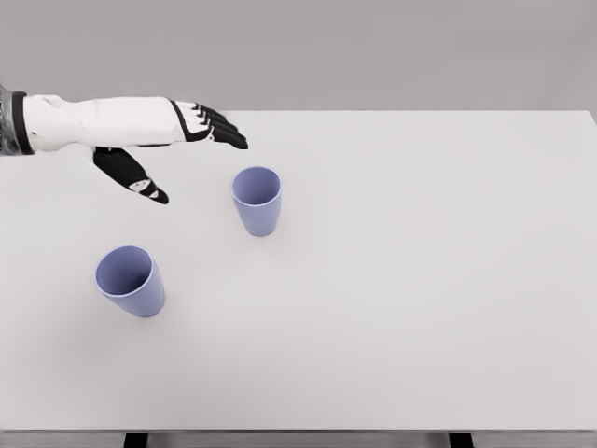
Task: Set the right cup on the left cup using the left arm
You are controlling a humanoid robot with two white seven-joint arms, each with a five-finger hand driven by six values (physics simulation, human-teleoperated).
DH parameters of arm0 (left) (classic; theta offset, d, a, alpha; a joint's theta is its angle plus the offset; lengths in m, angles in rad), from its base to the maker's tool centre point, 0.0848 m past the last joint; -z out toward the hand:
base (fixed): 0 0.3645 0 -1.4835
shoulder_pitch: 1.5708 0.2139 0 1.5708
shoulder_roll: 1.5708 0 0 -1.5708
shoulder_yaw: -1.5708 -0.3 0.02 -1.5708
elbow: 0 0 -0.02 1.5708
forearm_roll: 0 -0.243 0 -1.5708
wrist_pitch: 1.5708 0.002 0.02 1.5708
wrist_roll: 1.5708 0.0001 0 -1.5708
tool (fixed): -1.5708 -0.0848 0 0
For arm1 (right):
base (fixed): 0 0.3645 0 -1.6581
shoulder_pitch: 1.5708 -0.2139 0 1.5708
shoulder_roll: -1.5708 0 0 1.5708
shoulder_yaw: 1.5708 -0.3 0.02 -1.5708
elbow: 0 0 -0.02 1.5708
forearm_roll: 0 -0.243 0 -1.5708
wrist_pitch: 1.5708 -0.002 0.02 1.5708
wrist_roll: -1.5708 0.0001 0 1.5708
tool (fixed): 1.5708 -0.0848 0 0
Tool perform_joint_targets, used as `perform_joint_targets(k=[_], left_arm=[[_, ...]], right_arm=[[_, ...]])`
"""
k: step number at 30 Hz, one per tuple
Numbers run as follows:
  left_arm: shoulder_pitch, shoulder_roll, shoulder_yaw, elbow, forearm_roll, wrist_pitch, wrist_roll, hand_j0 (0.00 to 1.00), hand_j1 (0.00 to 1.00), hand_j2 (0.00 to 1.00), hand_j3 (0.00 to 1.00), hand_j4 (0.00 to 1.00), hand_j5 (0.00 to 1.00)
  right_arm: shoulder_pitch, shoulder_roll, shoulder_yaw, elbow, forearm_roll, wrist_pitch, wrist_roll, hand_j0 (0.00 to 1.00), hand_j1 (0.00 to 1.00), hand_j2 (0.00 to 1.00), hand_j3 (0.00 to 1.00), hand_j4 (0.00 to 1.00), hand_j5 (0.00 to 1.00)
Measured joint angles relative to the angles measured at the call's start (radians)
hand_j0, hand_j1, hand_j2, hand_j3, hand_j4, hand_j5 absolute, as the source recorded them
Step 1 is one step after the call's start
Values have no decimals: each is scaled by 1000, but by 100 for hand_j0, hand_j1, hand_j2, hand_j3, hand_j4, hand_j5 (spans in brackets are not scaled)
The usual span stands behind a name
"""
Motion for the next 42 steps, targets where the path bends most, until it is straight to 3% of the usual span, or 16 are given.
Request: perform_joint_targets(k=[3,8,16,24,30,42], left_arm=[[-5,-24,0,-1,-34,0,0,100,100,100,100,100,100],[-9,-136,-3,116,-49,0,0,100,100,100,100,100,100],[-11,-198,-65,193,-61,0,0,100,100,100,100,100,100],[-5,-280,-65,368,-92,0,0,100,100,100,100,100,100],[11,-347,-70,400,-127,0,0,100,100,100,100,100,100],[26,-362,-65,421,-162,0,0,100,100,100,100,100,100]], right_arm=[[8,0,-2,3,-3,1,1,100,100,100,100,100,100],[9,0,-1,9,-5,3,3,100,100,100,100,100,100],[9,0,-3,10,-6,3,4,100,100,100,100,100,100],[9,0,-4,10,-6,3,4,100,100,100,100,100,100],[9,0,-4,10,-6,3,4,100,100,100,100,100,100],[9,0,-4,10,-6,3,4,100,100,100,100,100,100]])
